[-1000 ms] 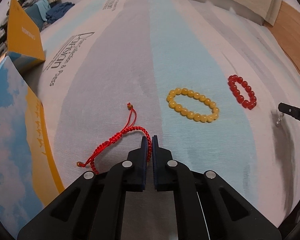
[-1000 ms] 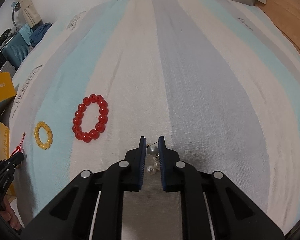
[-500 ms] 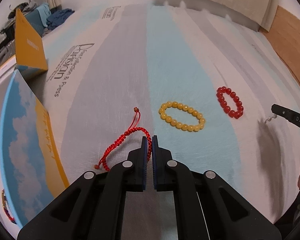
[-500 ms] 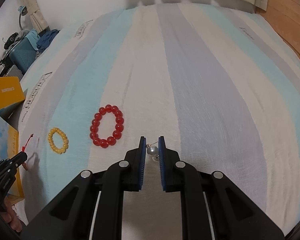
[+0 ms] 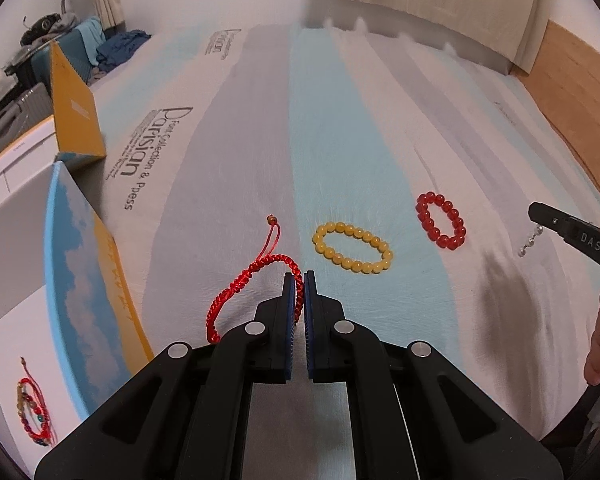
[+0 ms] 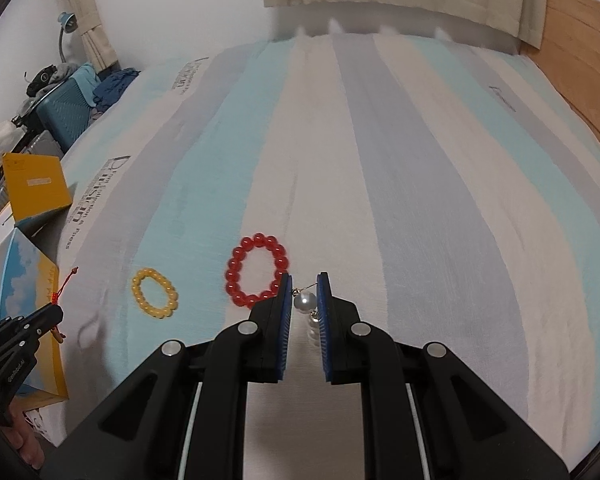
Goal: Organize jewelry
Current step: 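Carry the red cord bracelet and pearl earrings over the white box, then open both tools to drop the bracelet and earrings into the box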
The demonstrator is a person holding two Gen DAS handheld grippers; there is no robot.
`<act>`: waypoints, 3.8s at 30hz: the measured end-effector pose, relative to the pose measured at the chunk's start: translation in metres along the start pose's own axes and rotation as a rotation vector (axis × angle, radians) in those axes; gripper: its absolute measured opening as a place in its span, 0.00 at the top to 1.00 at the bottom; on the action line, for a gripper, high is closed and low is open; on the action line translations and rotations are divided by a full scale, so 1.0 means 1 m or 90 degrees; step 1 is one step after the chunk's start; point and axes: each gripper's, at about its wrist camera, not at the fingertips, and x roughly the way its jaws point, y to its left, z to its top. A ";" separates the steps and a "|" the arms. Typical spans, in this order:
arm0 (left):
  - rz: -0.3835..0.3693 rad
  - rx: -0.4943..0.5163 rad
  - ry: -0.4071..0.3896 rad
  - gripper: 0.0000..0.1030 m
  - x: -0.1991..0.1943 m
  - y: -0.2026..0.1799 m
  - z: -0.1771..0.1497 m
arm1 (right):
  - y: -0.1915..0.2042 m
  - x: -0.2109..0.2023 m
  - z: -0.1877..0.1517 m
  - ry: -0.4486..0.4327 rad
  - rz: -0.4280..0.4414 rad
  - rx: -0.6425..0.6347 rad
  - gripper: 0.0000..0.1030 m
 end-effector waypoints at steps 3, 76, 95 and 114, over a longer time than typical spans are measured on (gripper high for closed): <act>-0.002 -0.004 -0.008 0.97 -0.008 0.003 0.001 | 0.008 -0.006 0.001 -0.006 0.004 -0.008 0.88; 0.179 -0.226 -0.013 0.95 -0.148 0.258 -0.088 | 0.410 -0.064 -0.074 0.034 0.284 -0.332 0.89; 0.184 -0.235 0.068 0.93 -0.111 0.273 -0.114 | 0.425 -0.015 -0.098 0.138 0.242 -0.354 0.88; 0.237 -0.250 0.046 0.31 -0.121 0.278 -0.111 | 0.425 -0.018 -0.099 0.126 0.230 -0.343 0.58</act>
